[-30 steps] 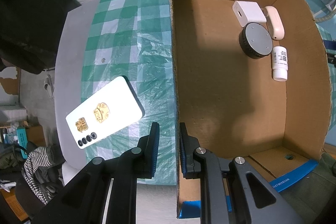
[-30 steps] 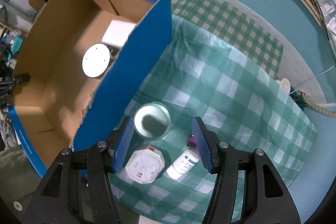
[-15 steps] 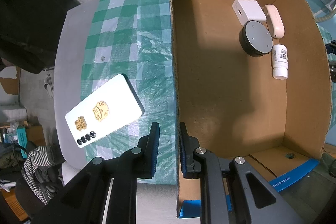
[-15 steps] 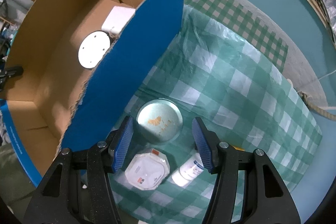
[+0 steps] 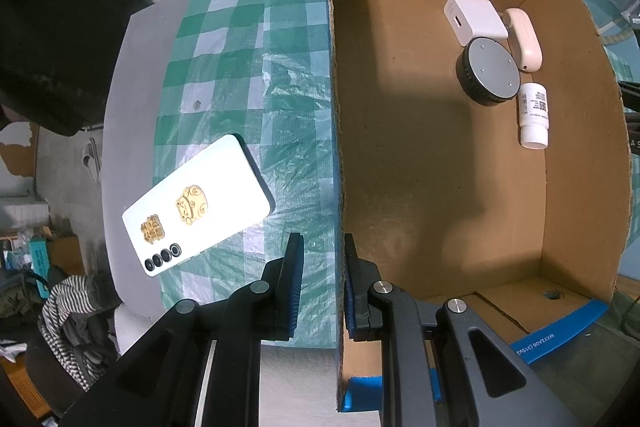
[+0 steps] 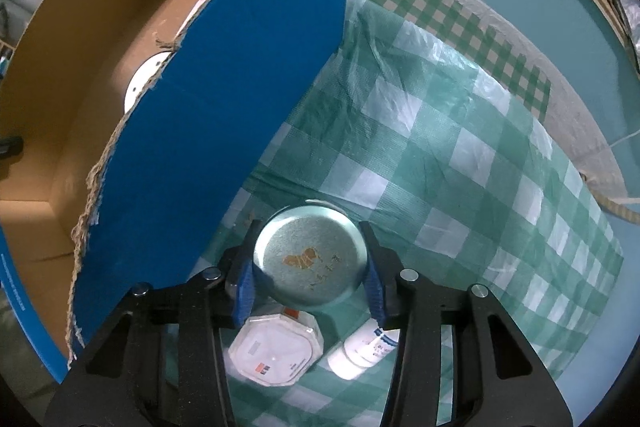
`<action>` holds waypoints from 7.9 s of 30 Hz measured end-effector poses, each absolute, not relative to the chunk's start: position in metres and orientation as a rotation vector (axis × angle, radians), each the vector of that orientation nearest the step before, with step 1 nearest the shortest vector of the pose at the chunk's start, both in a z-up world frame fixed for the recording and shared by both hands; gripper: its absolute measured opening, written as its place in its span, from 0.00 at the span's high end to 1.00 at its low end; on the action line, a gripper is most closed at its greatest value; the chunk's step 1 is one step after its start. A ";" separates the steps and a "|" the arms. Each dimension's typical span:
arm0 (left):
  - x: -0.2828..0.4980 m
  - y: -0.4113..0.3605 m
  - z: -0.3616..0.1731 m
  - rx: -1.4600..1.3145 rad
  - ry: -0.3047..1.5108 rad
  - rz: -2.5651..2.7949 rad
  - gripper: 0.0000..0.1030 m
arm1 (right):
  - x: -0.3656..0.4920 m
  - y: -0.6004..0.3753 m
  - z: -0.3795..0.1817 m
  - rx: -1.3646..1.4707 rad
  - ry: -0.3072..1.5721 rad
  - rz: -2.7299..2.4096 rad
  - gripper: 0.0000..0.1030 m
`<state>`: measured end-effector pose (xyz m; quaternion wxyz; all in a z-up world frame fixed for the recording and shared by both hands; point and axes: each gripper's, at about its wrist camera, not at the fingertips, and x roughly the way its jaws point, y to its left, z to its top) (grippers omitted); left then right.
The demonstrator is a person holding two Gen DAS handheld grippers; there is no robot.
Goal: Organize rigid objects
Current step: 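Return the right tool to the cloth and close on the teal metal tin, then carry the teal tin into the box and release it beside the puck, then return the right tool to the cloth and close on the small white bottle, then carry the small white bottle into the box and open the right tool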
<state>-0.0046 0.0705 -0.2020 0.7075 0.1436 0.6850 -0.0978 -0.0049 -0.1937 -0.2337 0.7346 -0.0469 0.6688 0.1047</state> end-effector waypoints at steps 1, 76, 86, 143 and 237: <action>-0.005 0.071 -0.202 0.320 1.523 -0.217 0.83 | -0.006 -0.194 -0.233 -0.099 1.468 0.229 0.57; -0.003 0.067 -0.203 0.336 1.519 -0.234 0.83 | 0.044 -0.123 -0.159 -0.153 1.368 0.296 0.47; -0.004 0.068 -0.203 0.336 1.520 -0.232 0.83 | 0.040 -0.142 -0.141 -0.113 1.337 0.266 0.42; -0.005 0.067 -0.204 0.343 1.523 -0.236 0.83 | -0.048 -0.277 -0.265 0.201 1.556 -0.121 0.57; -0.006 0.072 -0.203 0.339 1.520 -0.235 0.83 | 0.029 -0.130 -0.146 -0.153 1.373 0.272 0.52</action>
